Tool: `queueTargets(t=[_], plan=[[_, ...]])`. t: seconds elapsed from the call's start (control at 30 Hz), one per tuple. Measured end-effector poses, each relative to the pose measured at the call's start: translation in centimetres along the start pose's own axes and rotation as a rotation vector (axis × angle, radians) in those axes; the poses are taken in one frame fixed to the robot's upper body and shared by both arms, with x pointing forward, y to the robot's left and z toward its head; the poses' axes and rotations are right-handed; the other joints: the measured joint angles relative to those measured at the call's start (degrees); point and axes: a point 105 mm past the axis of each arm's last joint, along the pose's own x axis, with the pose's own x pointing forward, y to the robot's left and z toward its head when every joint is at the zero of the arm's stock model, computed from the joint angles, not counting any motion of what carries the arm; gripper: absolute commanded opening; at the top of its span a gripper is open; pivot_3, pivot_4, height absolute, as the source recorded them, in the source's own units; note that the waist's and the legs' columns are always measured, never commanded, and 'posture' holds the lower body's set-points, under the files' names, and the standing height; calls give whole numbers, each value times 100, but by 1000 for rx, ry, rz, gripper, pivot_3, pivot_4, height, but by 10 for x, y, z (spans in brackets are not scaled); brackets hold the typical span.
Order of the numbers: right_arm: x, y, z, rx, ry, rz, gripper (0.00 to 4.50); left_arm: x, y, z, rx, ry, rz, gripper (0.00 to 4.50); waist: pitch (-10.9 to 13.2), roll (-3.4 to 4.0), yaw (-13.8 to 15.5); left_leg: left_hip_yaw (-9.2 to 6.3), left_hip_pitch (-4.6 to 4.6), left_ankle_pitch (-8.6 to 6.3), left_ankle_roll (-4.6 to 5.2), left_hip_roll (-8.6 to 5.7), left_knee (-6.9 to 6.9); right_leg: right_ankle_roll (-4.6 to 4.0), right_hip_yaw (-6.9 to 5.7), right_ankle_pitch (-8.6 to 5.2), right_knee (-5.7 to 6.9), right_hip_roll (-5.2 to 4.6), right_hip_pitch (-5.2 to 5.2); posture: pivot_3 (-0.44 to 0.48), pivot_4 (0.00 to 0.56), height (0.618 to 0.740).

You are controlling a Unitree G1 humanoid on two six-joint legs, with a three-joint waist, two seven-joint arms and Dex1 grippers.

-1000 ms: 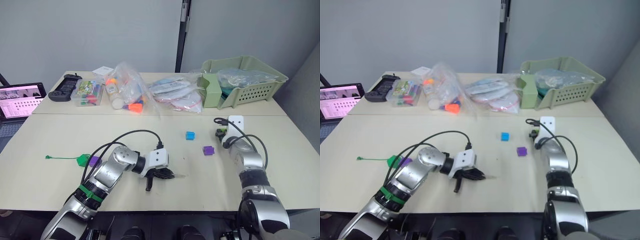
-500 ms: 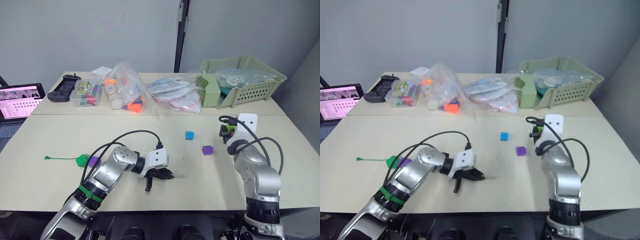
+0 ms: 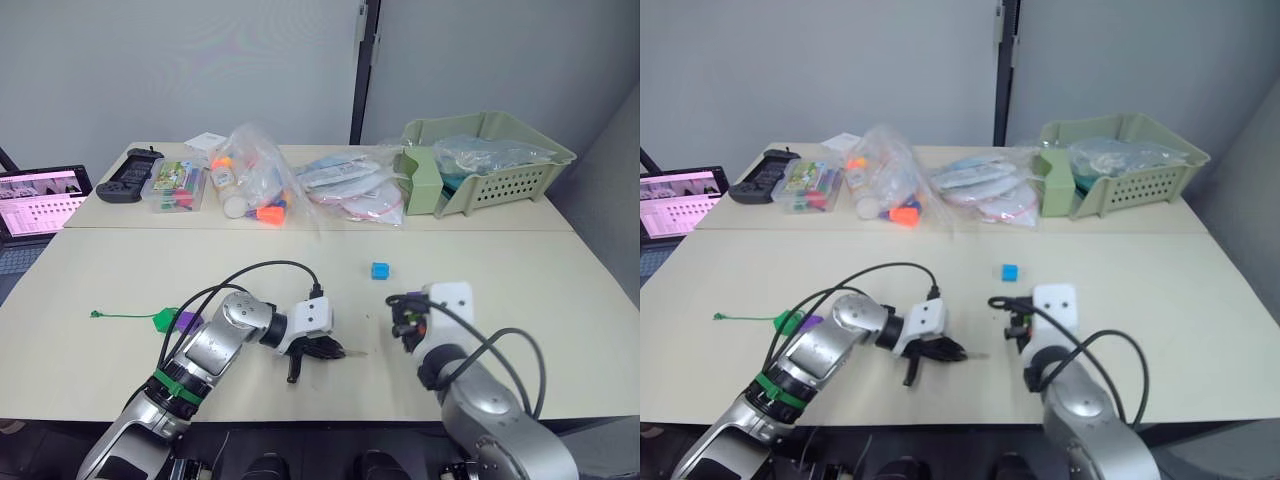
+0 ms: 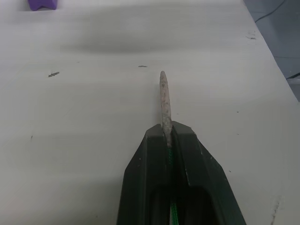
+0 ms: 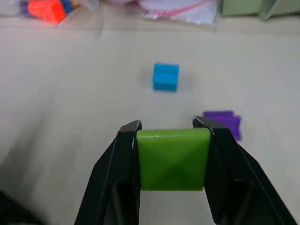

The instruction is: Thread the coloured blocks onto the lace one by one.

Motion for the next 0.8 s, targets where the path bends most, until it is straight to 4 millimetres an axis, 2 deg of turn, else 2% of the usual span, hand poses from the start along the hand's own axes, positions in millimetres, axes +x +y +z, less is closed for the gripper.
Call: queueTargets(t=[0.2,0.37,0.67,0.7,0.8], plan=[[12,3,-21,7,57,3,1180,-24,2,-7,5,41,26,0,0,0,-11,7,2,0,0,7,-1,-1,-1,-1,0,3,-5,0,150,740],[19,13,-51,27,146,42,1180,-37,4,-6,23,63,55,0,0,0,1,10,-4,0,0,7,-1,-1,1,-1,-1,1,-9,0,150,740],[18,18,-53,73,129,71,1180,-35,0,-9,6,61,56,0,0,0,-3,10,-7,0,0,11,-1,-1,0,-1,1,4,-14,0,150,740],[18,18,-52,70,127,77,2206,-35,0,-8,7,60,56,0,0,-1,-2,11,-8,0,0,11,-1,-1,0,-1,0,4,-15,0,150,740],[16,15,-49,31,114,106,3291,-36,0,-6,8,49,57,0,0,0,1,14,-25,0,0,10,0,-1,2,-1,4,3,-38,0,150,740]])
